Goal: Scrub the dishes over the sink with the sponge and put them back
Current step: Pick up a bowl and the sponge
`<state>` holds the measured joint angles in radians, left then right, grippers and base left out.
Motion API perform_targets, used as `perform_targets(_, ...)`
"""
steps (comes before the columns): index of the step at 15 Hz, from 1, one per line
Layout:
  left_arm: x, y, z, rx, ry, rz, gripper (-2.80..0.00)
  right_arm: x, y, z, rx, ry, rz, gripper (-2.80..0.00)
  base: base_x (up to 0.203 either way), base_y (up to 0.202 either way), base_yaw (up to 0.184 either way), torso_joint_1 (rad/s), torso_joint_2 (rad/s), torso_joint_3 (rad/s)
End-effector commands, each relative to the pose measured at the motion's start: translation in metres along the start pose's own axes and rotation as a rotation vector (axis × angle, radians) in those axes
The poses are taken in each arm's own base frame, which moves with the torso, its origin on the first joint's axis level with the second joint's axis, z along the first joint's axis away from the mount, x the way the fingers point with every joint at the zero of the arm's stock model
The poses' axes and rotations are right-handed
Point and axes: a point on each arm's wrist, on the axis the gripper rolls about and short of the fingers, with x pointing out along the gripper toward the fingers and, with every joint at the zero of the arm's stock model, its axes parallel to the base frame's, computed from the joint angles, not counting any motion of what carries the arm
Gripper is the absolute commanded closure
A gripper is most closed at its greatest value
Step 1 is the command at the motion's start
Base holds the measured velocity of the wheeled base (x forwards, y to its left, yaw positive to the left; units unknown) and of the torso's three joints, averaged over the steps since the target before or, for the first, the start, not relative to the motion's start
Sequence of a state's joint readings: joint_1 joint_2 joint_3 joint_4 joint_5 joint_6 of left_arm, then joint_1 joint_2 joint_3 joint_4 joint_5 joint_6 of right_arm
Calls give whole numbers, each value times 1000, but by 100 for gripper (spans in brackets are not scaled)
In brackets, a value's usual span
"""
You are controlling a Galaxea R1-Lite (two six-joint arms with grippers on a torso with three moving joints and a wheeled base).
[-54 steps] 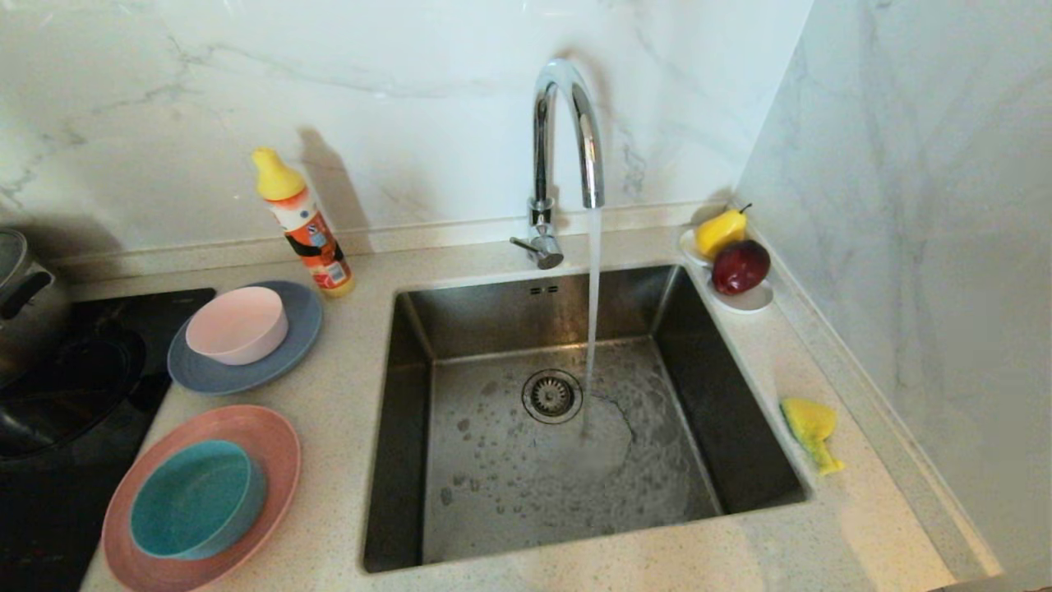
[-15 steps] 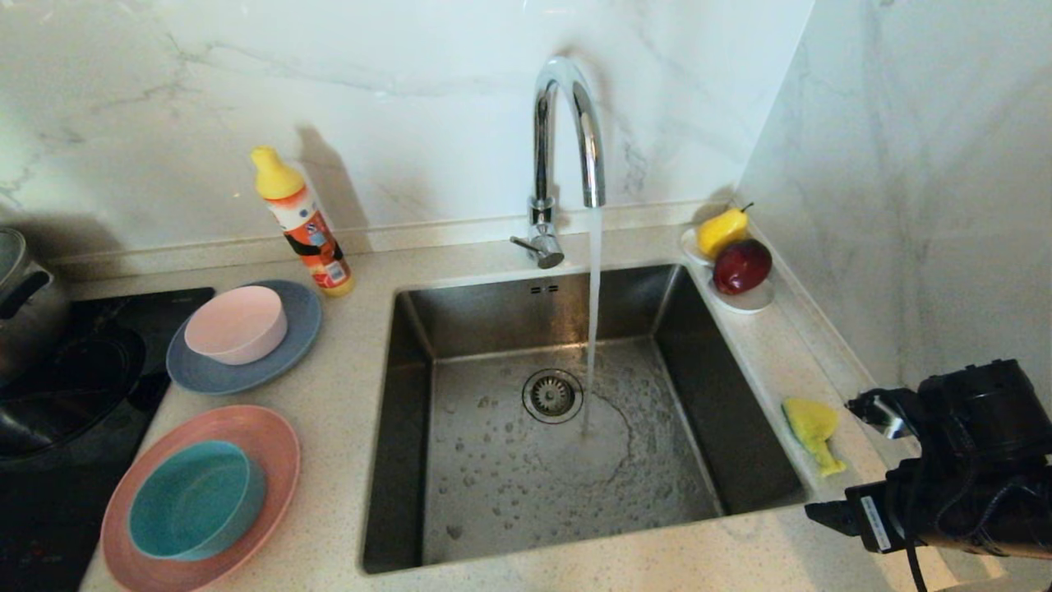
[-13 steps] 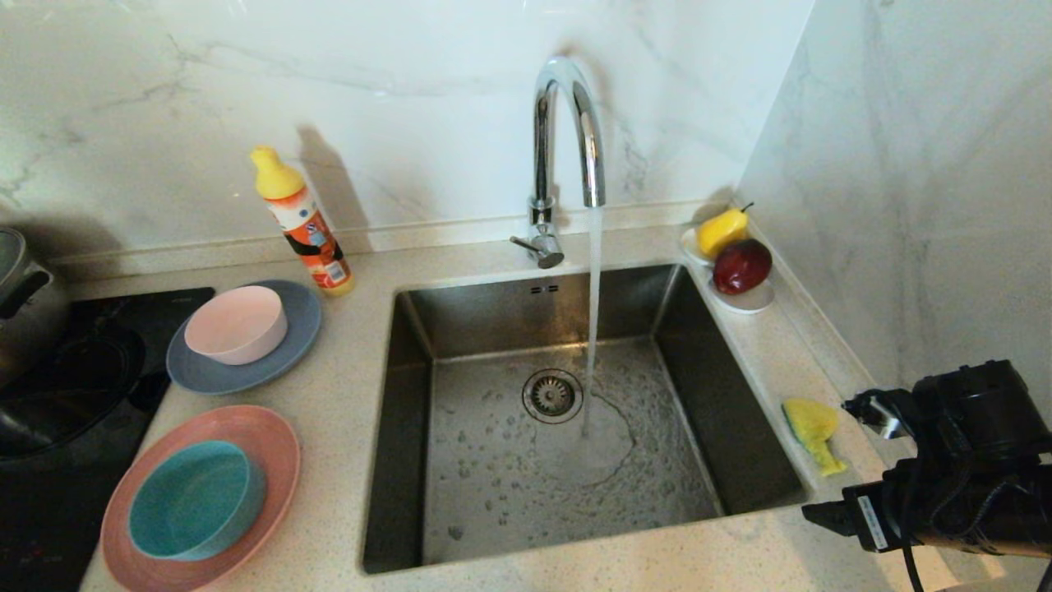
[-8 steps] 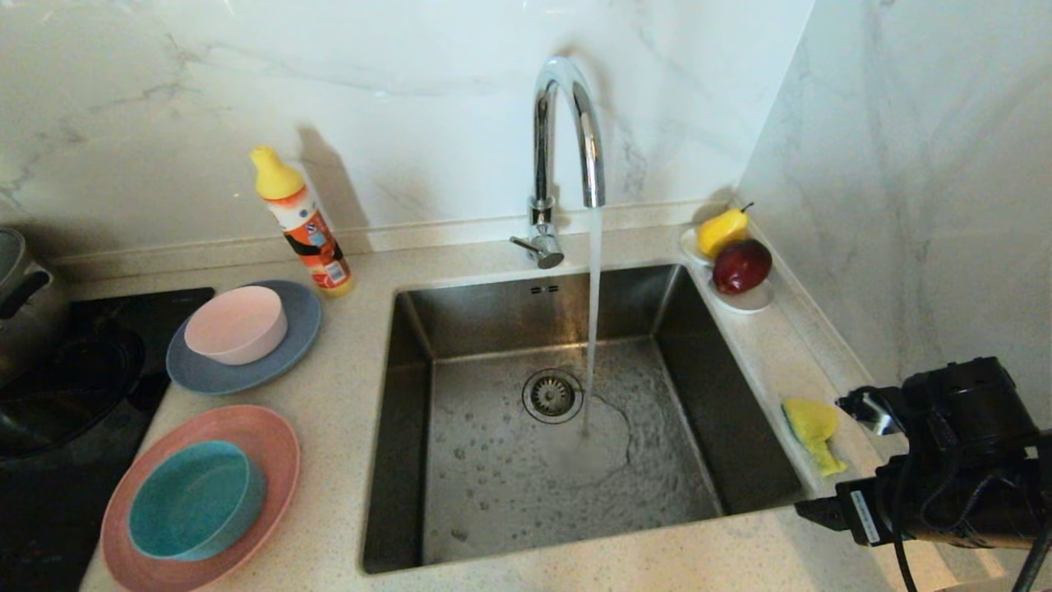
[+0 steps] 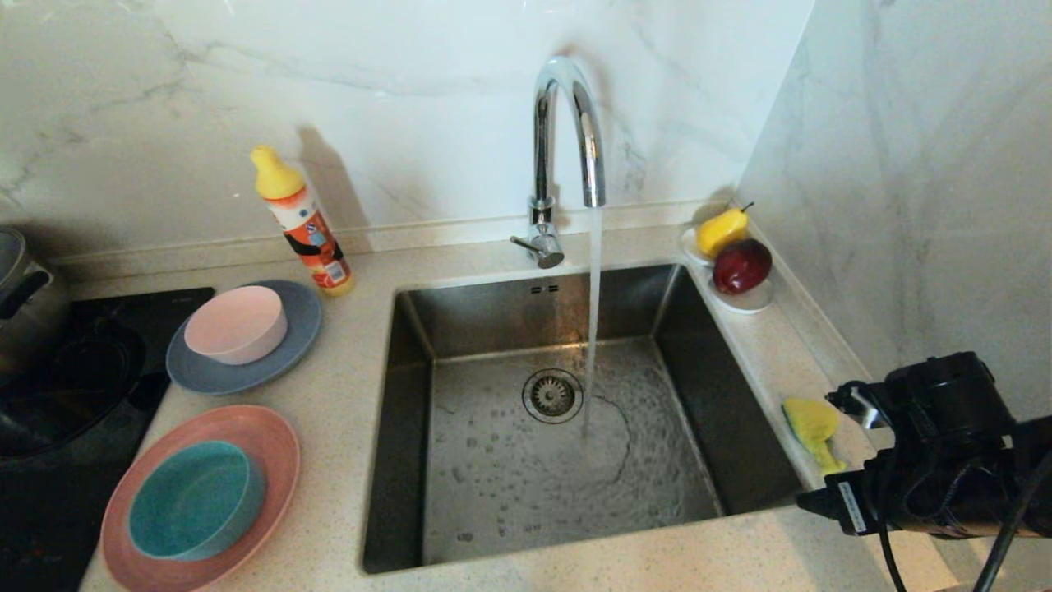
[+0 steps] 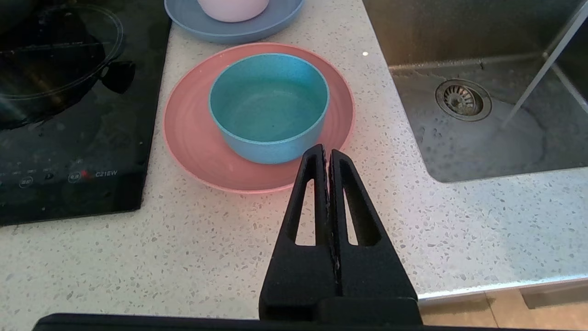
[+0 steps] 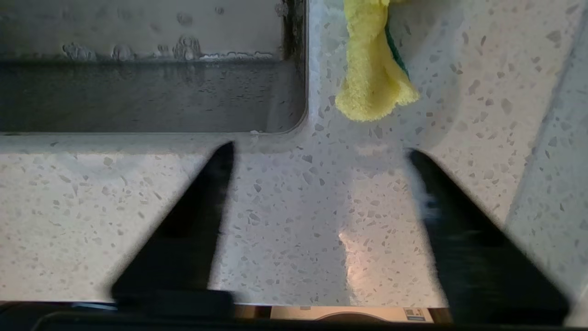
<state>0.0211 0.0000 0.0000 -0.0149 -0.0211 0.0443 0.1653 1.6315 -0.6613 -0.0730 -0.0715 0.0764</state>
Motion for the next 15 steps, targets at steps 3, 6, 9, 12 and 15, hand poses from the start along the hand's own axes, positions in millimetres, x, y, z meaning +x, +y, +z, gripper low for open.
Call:
perform_targets(3, 1, 0, -3, 0, 13, -1, 0, 9, -4, 6, 15, 10, -13, 0, 0, 0, 0, 0, 0, 0)
perform_targets(6, 1, 0, -3, 0, 13, -1, 0, 16, -7, 8, 25, 10, -20, 0, 0, 0, 0, 0, 0, 0)
perform_targets(9, 1, 0, -3, 0, 13, -1, 0, 20, -7, 9, 28, -22, -26, 0, 0, 0, 0, 0, 0, 0)
perform_targets(12, 1, 0, -3, 0, 13, -1, 0, 10, -8, 12, 27, -54, -24, 0, 0, 0, 0, 0, 0, 0)
perform_targets(15, 1, 0, -3, 0, 13, -1, 0, 4, -8, 13, 26, -64, -25, -280, 0, 0, 0, 0, 0, 0)
